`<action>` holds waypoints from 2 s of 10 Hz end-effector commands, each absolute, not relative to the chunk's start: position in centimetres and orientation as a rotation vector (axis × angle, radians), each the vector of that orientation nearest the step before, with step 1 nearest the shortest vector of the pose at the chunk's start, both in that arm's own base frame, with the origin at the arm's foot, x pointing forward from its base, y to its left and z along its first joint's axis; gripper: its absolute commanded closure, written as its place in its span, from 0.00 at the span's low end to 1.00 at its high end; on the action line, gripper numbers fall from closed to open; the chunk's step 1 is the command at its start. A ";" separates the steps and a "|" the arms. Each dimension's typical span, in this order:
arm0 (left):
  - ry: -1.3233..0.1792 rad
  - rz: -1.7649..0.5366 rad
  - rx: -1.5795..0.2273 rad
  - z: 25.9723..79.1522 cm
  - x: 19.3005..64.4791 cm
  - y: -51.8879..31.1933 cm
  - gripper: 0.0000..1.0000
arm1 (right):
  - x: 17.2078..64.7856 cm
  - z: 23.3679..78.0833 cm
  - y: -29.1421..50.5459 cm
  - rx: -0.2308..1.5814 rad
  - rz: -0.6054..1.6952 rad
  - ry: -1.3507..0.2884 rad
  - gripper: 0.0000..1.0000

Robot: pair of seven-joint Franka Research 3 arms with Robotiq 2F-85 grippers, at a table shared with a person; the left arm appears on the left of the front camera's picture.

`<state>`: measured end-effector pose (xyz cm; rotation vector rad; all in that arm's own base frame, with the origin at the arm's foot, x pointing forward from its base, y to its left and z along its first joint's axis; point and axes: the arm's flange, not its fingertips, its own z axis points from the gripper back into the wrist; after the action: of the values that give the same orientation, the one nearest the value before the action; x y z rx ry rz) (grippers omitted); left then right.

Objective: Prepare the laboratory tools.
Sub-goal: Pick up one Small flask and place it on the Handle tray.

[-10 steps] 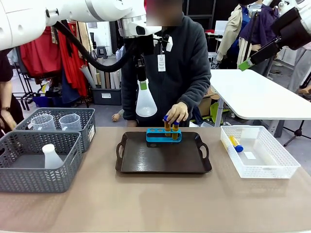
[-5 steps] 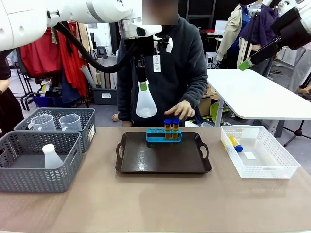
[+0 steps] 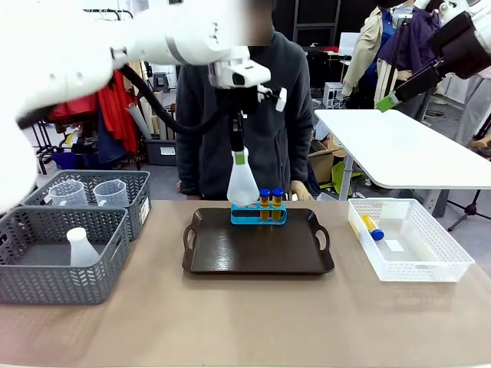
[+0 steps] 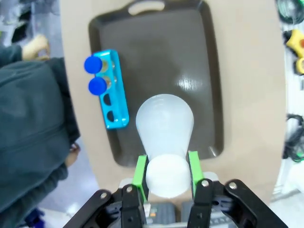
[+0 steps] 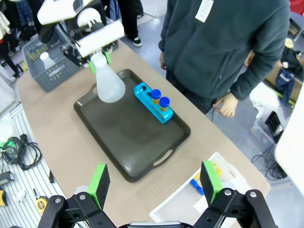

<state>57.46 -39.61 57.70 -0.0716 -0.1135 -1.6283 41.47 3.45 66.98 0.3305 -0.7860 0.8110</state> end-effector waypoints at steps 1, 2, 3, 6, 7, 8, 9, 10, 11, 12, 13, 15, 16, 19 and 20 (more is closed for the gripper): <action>-0.095 -1.732 -0.086 57.4 61.2 -42.2 1.00 | 41.5 67.1 3.4 0.350 0.814 -0.799 0.00; -0.078 -1.752 -0.112 56.0 62.4 -43.0 1.00 | 41.5 67.1 3.4 0.350 0.814 -0.799 0.00; -0.072 -1.765 -0.118 54.7 63.2 -44.1 1.00 | 41.5 67.1 3.4 0.350 0.814 -0.799 0.00; -0.038 -1.814 -0.112 51.7 65.2 -47.8 1.00 | 41.5 67.1 3.4 0.350 0.814 -0.799 0.00; -0.039 -1.810 -0.126 50.9 65.6 -49.0 1.00 | 41.5 67.1 3.4 0.350 0.814 -0.799 0.00; -0.047 -1.799 -0.137 50.3 65.6 -50.1 1.00 | 41.5 67.1 3.4 0.350 0.814 -0.799 0.00; -0.067 -1.786 -0.137 49.8 65.5 -51.0 1.00 | 41.5 67.1 3.4 0.350 0.814 -0.799 0.00; -0.056 -1.806 -0.132 49.1 65.4 -51.6 1.00 | 41.5 67.1 3.4 0.350 0.814 -0.799 0.00; -0.051 -1.804 -0.129 48.3 65.4 -51.9 1.00 | 41.5 67.1 3.4 0.350 0.814 -0.799 0.00; -0.036 -1.803 -0.133 47.4 65.3 -52.2 1.00 | 41.5 67.1 3.4 0.350 0.814 -0.799 0.00; -0.026 -1.808 -0.125 46.6 65.3 -52.2 1.00 | 41.5 67.1 3.4 0.350 0.814 -0.799 0.00; -0.023 -1.814 -0.120 45.8 65.3 -52.4 1.00 | 41.5 67.1 3.4 0.350 0.814 -0.799 0.00; -0.023 -1.815 -0.120 45.5 65.2 -52.6 1.00 | 41.5 67.1 3.4 0.350 0.814 -0.799 0.00; -0.010 -1.826 -0.141 45.3 65.0 -52.8 0.71 | 41.5 67.1 3.4 0.350 0.814 -0.799 0.00; -0.018 -1.823 -0.146 45.7 64.9 -52.8 0.51 | 41.5 67.1 3.4 0.350 0.814 -0.799 0.00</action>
<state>60.11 -49.09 43.17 -0.1382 -0.0256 -1.8156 41.46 3.46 66.98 0.3303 -0.7856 0.8111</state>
